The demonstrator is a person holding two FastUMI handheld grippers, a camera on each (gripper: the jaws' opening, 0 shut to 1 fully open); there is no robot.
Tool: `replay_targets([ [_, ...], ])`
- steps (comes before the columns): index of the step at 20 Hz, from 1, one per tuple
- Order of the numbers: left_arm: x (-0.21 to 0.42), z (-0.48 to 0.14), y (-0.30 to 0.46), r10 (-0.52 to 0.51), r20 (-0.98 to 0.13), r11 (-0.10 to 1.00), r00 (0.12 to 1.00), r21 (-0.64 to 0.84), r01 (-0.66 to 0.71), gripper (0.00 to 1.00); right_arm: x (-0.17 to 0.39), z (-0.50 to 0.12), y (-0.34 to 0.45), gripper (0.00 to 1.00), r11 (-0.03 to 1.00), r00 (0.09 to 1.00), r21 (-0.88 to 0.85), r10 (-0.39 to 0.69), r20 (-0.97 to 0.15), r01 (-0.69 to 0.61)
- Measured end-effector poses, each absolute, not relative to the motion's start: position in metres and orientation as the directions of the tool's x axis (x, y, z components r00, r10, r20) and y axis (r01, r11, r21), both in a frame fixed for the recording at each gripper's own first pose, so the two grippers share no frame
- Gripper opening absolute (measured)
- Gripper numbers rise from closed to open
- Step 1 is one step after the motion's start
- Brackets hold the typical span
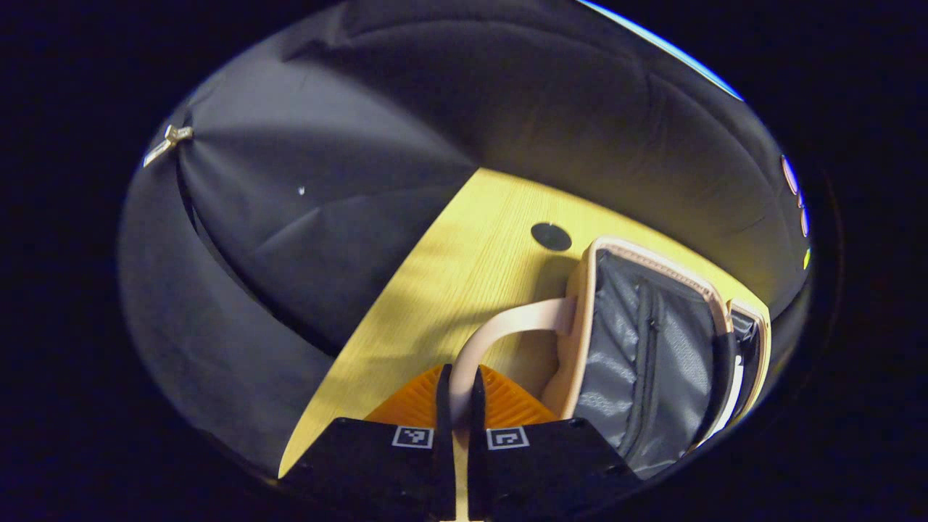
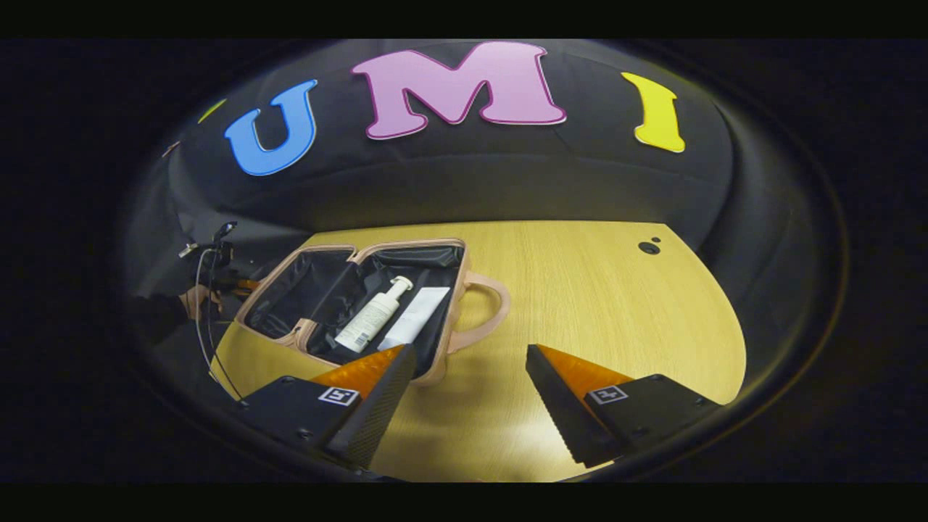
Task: First open the suitcase, pack the skin care products into it, and then close the suitcase.
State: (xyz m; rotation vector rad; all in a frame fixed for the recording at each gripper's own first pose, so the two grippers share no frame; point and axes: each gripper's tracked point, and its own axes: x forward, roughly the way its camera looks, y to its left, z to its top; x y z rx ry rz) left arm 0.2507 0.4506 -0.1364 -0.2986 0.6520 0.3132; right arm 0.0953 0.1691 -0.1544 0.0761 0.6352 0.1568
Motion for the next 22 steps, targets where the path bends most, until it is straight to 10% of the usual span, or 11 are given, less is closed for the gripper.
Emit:
replay_targets([
  [12,0.187,0.122,0.298,0.067,-0.289,0.986,0.955,-0.125,-0.107,0.06,0.097,-0.13,0.124,0.98,0.986,0.839,0.131,0.157,-0.521,-0.103],
  [22,0.196,0.122,0.008,-0.241,-0.185,0.94,0.953,-0.29,0.182,0.06,0.077,-0.121,0.058,0.98,0.987,0.862,0.158,0.105,-0.496,-0.029],
])
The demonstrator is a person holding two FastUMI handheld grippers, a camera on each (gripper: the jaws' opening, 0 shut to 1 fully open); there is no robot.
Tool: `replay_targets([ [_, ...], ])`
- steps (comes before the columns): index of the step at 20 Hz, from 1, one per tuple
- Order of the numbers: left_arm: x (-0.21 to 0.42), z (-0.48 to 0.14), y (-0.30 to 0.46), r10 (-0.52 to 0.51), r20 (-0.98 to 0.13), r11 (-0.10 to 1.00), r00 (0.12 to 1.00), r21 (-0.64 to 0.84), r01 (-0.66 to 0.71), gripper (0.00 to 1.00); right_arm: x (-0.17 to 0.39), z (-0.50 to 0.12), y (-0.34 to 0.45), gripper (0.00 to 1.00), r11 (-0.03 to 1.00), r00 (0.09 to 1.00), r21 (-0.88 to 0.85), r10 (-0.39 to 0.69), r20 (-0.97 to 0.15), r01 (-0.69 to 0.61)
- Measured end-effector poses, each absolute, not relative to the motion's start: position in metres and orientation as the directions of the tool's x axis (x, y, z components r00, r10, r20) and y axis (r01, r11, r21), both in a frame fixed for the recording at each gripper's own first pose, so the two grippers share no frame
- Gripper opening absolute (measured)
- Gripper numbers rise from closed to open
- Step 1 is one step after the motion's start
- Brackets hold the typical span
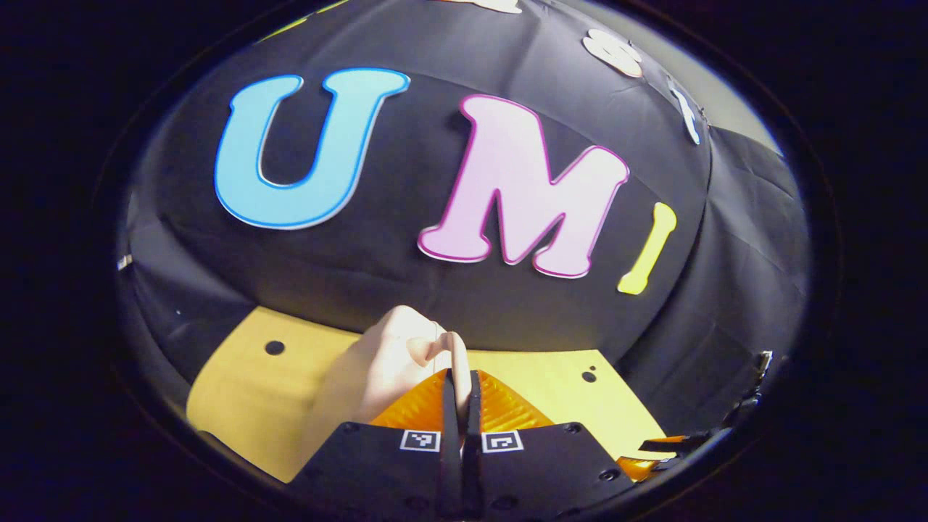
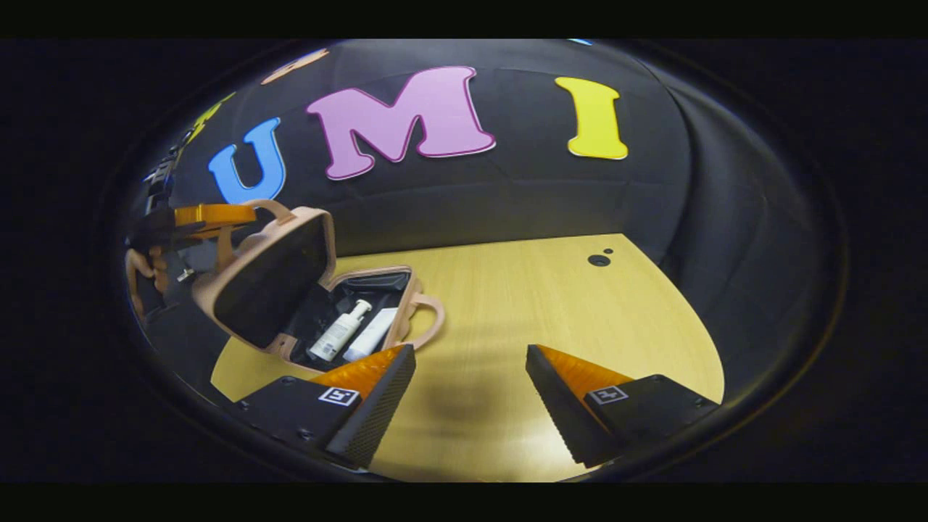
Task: First open the suitcase, pack the skin care products into it, and then close the suitcase.
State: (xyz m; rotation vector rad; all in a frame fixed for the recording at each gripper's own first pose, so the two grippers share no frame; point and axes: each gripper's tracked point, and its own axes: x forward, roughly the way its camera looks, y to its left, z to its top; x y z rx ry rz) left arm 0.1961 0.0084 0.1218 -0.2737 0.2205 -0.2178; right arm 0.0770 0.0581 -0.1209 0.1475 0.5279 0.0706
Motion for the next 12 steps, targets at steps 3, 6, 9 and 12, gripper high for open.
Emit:
replay_targets([
  [3,0.212,0.067,-0.055,-0.32,-0.233,0.924,0.919,-0.293,0.247,0.06,0.072,-0.122,0.035,0.98,0.986,0.865,0.168,0.08,-0.496,0.006],
  [6,0.23,0.014,-0.09,-0.346,-0.287,0.921,0.893,-0.285,0.265,0.06,0.065,-0.127,0.013,0.98,0.985,0.863,0.167,0.053,-0.502,0.037],
  [9,0.243,-0.036,-0.111,-0.34,-0.367,0.929,0.866,-0.274,0.249,0.06,0.054,-0.132,-0.003,0.98,0.985,0.862,0.164,0.03,-0.507,0.062],
  [12,0.248,-0.05,-0.108,-0.331,-0.392,0.931,0.858,-0.285,0.228,0.17,0.046,-0.125,-0.007,0.98,0.985,0.873,0.158,0.016,-0.487,0.07],
])
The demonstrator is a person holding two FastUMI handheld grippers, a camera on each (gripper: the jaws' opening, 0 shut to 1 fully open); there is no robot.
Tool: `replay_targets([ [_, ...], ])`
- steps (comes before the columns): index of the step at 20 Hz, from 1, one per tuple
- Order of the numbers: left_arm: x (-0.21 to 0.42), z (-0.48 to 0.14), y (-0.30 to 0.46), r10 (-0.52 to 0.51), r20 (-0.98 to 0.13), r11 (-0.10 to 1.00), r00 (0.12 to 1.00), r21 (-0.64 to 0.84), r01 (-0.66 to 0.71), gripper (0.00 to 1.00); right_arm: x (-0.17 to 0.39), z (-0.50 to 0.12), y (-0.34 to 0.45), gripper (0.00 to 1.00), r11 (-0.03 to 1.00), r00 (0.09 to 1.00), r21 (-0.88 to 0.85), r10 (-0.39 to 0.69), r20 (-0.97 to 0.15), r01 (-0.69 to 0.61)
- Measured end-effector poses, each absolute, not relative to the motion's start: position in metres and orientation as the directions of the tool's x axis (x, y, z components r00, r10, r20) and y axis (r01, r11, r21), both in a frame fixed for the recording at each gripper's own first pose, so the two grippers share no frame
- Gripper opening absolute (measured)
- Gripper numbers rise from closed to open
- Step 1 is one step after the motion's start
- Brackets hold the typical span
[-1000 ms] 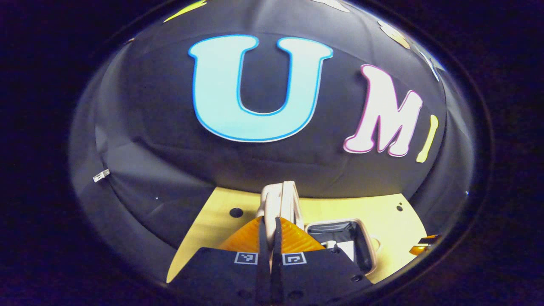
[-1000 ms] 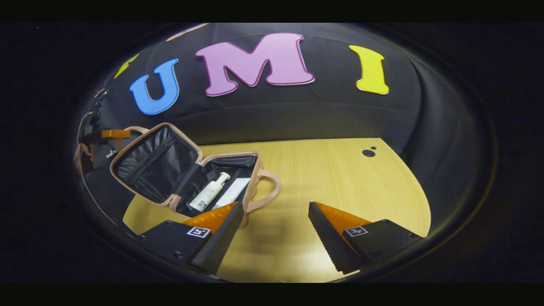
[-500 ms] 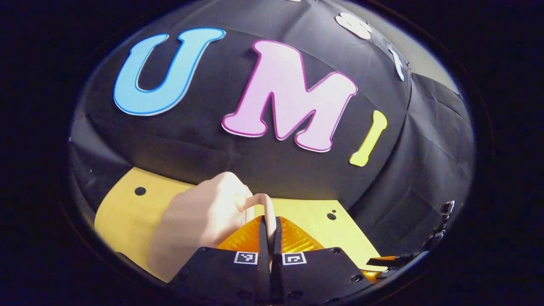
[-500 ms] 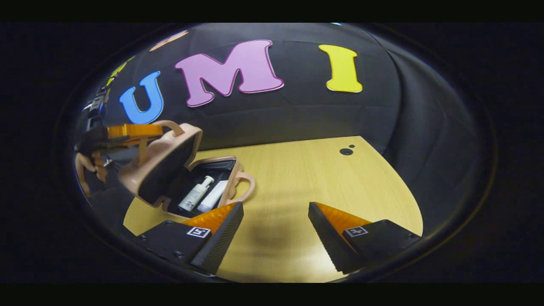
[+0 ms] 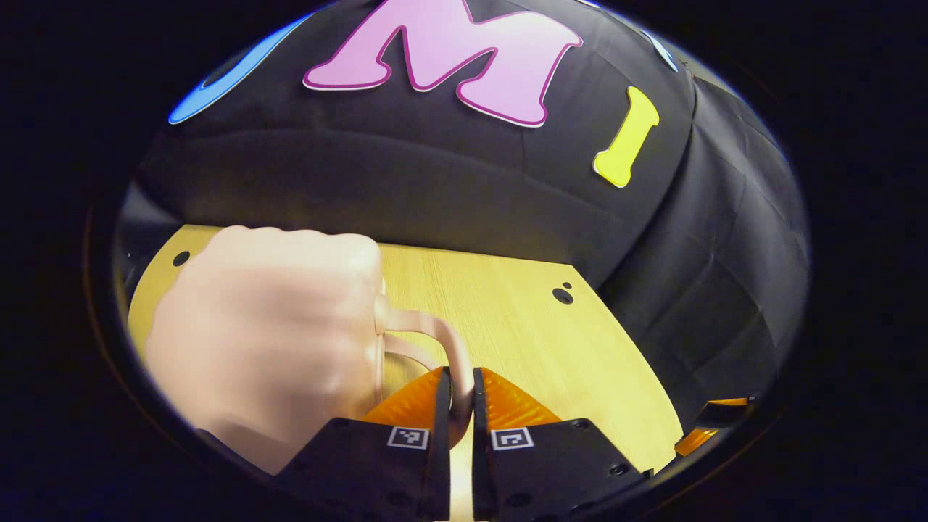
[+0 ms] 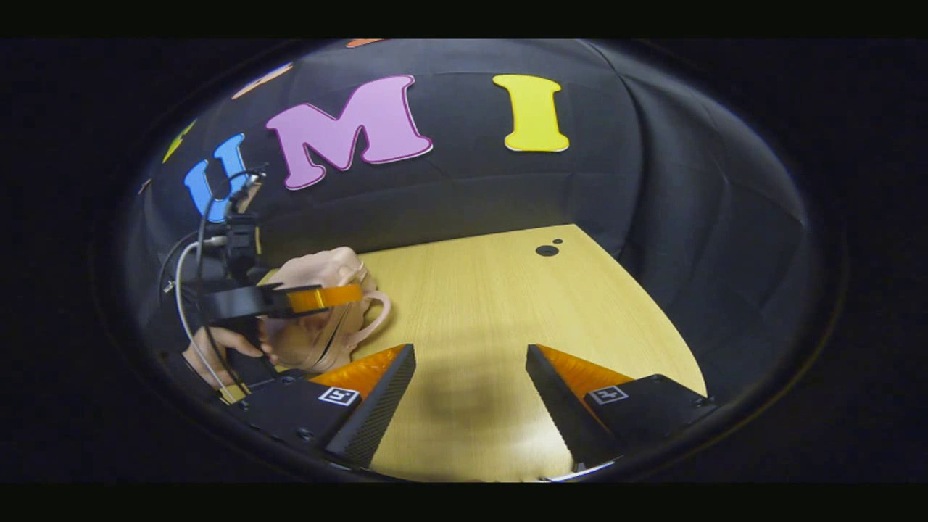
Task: First open the suitcase, pack the skin care products into it, and then close the suitcase.
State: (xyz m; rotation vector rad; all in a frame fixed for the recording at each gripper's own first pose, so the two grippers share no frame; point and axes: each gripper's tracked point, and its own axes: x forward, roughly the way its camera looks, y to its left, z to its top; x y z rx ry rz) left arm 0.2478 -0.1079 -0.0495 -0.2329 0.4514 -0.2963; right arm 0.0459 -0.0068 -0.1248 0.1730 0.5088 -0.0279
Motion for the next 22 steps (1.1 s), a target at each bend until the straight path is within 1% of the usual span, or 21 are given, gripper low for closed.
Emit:
replay_targets([
  [1,0.246,-0.041,-0.102,-0.326,-0.356,0.929,0.876,-0.294,0.226,0.22,0.044,-0.121,-0.006,0.98,0.986,0.88,0.156,0.016,-0.475,0.066],
  [2,0.243,-0.032,-0.099,-0.339,-0.308,0.919,0.889,-0.311,0.242,0.25,0.041,-0.116,-0.003,0.98,0.986,0.886,0.153,0.018,-0.464,0.06],
  [3,0.236,-0.018,-0.089,-0.346,-0.269,0.911,0.899,-0.327,0.252,0.22,0.037,-0.113,0.001,0.98,0.987,0.889,0.15,0.02,-0.457,0.055],
  [4,0.224,-0.002,-0.077,-0.34,-0.237,0.908,0.91,-0.335,0.252,0.51,0.033,-0.109,0.007,0.98,0.987,0.892,0.156,0.029,-0.452,0.046],
  [5,0.21,0.013,-0.065,-0.328,-0.213,0.908,0.92,-0.341,0.245,0.63,0.029,-0.103,0.014,0.98,0.985,0.896,0.166,0.042,-0.442,0.036],
  [6,0.193,0.027,-0.053,-0.315,-0.191,0.906,0.93,-0.353,0.234,0.78,0.024,-0.094,0.022,0.98,0.984,0.902,0.176,0.056,-0.429,0.023],
  [7,0.176,0.035,-0.049,-0.298,-0.178,0.905,0.938,-0.366,0.219,0.83,0.019,-0.088,0.03,0.98,0.983,0.907,0.182,0.071,-0.416,0.007],
  [8,0.158,0.046,-0.033,-0.276,-0.162,0.905,0.947,-0.376,0.199,0.9,0.015,-0.082,0.037,0.98,0.983,0.91,0.183,0.087,-0.405,-0.013],
  [10,0.123,0.057,-0.003,-0.216,-0.136,0.914,0.967,-0.375,0.152,0.94,0.004,-0.068,0.051,0.98,0.983,0.917,0.174,0.119,-0.379,-0.056],
  [11,0.104,0.061,0.009,-0.188,-0.127,0.923,0.974,-0.361,0.132,0.95,-0.003,-0.065,0.059,0.98,0.983,0.923,0.168,0.129,-0.363,-0.071],
  [13,0.069,0.062,0.037,-0.111,-0.127,0.955,0.986,-0.287,0.071,0.95,-0.015,-0.051,0.071,0.98,0.98,0.93,0.177,0.151,-0.334,-0.096],
  [15,0.036,0.072,0.058,-0.064,-0.11,0.972,0.992,-0.232,0.037,0.96,-0.026,-0.033,0.082,0.98,0.976,0.939,0.184,0.169,-0.298,-0.117],
  [19,-0.012,0.102,0.078,-0.011,-0.047,0.984,0.999,-0.179,0.003,0.96,-0.048,0.008,0.1,0.98,0.976,0.962,0.135,0.195,-0.192,-0.171],
  [22,-0.036,0.122,0.086,0.028,-0.009,0.989,1.0,-0.147,-0.029,0.96,-0.058,0.029,0.114,0.98,0.968,0.963,0.144,0.228,-0.145,-0.207],
])
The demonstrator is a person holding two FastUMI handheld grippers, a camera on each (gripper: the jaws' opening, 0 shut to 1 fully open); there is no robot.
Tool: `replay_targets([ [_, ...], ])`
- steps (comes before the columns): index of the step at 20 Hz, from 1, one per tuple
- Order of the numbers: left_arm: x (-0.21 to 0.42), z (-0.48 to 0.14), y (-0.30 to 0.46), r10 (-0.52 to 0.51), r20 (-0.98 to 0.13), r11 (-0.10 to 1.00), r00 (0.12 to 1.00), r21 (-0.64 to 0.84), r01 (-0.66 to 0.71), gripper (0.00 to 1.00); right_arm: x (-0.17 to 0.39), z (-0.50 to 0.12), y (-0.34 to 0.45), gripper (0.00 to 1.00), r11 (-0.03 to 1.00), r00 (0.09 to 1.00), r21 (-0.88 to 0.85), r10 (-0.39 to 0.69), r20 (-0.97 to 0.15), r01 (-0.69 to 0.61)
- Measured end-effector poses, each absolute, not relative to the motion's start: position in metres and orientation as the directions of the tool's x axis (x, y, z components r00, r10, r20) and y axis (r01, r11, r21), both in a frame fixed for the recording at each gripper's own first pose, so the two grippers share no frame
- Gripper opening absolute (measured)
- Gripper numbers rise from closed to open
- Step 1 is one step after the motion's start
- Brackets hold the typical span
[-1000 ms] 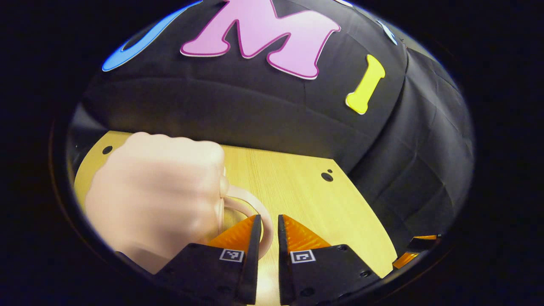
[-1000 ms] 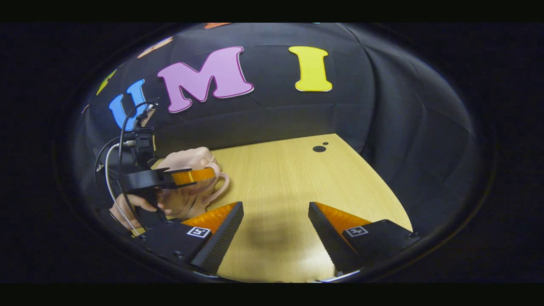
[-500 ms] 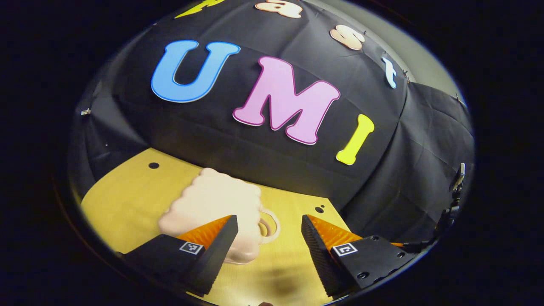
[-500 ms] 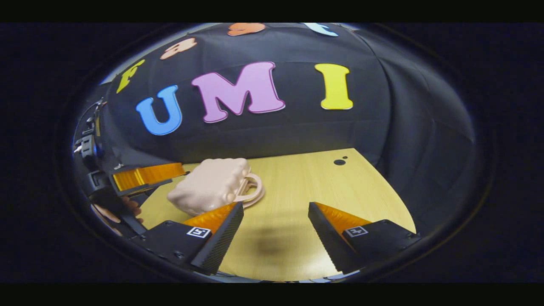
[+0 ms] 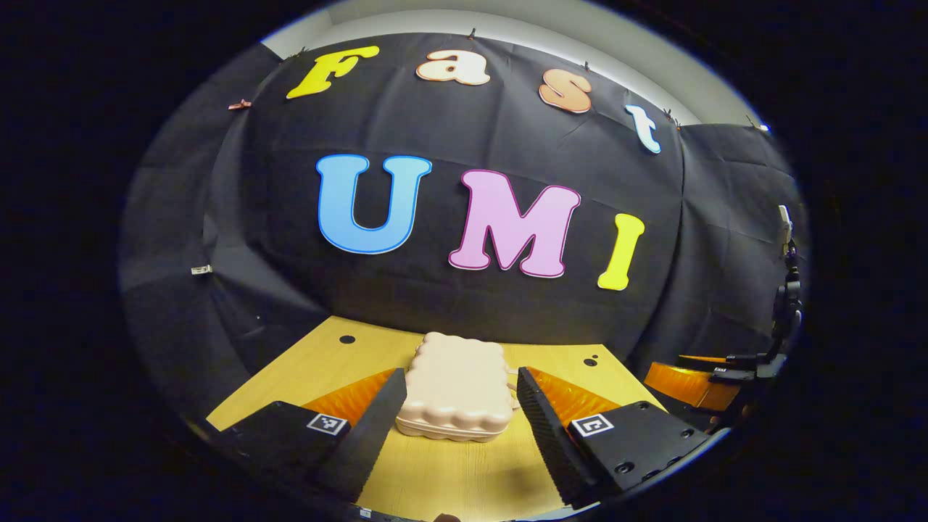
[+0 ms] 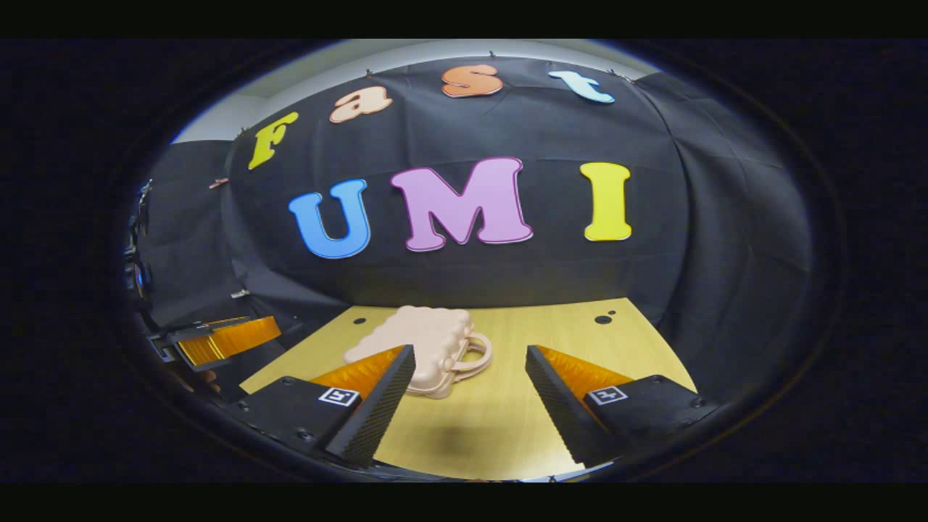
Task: First open the suitcase, pack the skin care products into it, and then close the suitcase.
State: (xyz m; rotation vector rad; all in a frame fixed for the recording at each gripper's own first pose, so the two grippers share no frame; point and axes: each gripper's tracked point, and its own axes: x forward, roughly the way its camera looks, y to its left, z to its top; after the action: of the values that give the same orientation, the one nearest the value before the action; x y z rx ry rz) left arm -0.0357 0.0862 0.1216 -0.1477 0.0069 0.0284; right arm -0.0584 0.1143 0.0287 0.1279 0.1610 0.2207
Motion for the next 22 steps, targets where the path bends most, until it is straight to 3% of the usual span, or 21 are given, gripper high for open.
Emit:
replay_targets([
  [8,-0.056,0.157,0.094,0.081,0.062,0.984,0.995,-0.163,-0.07,0.96,-0.056,0.074,0.123,0.98,0.963,0.964,0.03,0.267,0.015,-0.267],
  [22,-0.083,0.128,0.106,0.128,0.024,0.977,0.991,-0.176,-0.122,0.96,-0.063,0.052,0.13,0.98,0.96,0.962,0.088,0.271,-0.038,-0.267],
])
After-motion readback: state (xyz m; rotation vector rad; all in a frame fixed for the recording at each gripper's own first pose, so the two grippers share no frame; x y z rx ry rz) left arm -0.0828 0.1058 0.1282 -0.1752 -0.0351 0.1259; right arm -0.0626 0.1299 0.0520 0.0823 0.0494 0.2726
